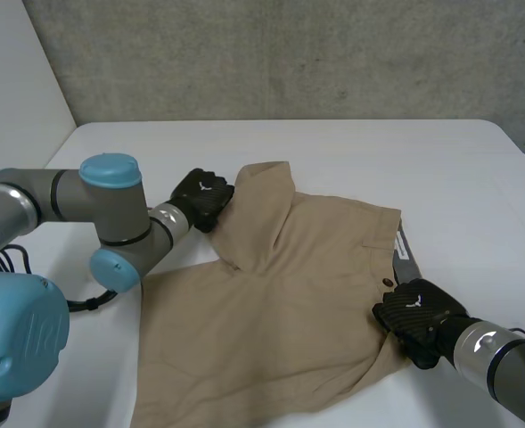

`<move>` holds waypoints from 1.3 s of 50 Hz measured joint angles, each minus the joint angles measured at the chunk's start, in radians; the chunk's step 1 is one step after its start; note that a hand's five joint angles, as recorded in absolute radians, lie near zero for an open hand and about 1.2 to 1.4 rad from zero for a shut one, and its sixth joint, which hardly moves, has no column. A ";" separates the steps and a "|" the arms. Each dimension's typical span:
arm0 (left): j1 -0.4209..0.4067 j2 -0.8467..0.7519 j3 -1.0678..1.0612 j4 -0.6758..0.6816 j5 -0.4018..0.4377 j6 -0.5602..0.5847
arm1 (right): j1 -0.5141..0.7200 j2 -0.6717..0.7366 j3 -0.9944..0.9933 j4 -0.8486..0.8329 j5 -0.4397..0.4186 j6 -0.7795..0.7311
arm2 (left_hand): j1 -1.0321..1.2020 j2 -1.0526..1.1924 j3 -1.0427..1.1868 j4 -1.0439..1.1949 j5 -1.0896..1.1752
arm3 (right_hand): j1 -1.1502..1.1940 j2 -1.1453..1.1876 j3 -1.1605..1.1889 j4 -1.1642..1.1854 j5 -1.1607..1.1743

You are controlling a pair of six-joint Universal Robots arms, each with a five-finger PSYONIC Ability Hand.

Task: Fold the shorts.

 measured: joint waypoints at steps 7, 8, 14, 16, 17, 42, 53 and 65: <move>-0.020 0.051 -0.050 -0.035 -0.188 0.050 | 0.001 0.001 0.000 0.000 0.000 0.000 | 0.000 0.000 0.000 0.000 0.000 | 0.000 0.000 0.000 0.000 0.004; -0.025 0.076 -0.081 -0.037 -0.230 0.062 | 0.001 0.001 0.001 0.000 0.000 0.000 | 0.000 0.000 0.000 0.000 0.000 | 0.000 0.000 0.000 0.000 0.004; -0.041 0.177 -0.213 -0.036 -0.323 0.089 | 0.005 0.001 0.003 0.001 0.001 0.001 | 0.000 0.001 0.003 0.001 0.000 | 0.000 0.000 0.000 0.000 0.004; -0.051 0.209 -0.261 -0.031 -0.342 0.092 | 0.006 0.001 0.004 0.001 0.001 0.002 | 0.000 0.002 0.003 0.001 0.000 | 0.000 0.000 0.000 0.000 0.004; -0.053 0.213 -0.269 -0.030 -0.344 0.092 | 0.007 0.001 0.005 0.001 0.001 0.002 | 0.000 0.002 0.003 0.001 0.000 | 0.000 0.000 0.000 0.000 0.004; -0.030 0.116 -0.122 0.091 -0.037 0.079 | -0.001 -0.001 0.013 -0.001 -0.001 0.001 | -0.668 -0.699 -0.688 -0.711 -0.669 | 0.000 0.000 0.000 0.000 0.004; -0.031 -0.010 0.026 -0.016 -0.051 0.098 | 0.000 0.007 0.009 -0.008 -0.001 0.000 | -0.346 -0.412 -0.407 -0.413 -0.376 | 0.000 0.000 0.000 0.000 0.009; -0.040 -0.006 0.022 -0.032 -0.256 0.209 | 0.000 0.015 0.009 -0.009 -0.001 0.000 | -0.006 0.000 0.000 0.000 -0.006 | 0.000 0.000 0.000 0.000 0.010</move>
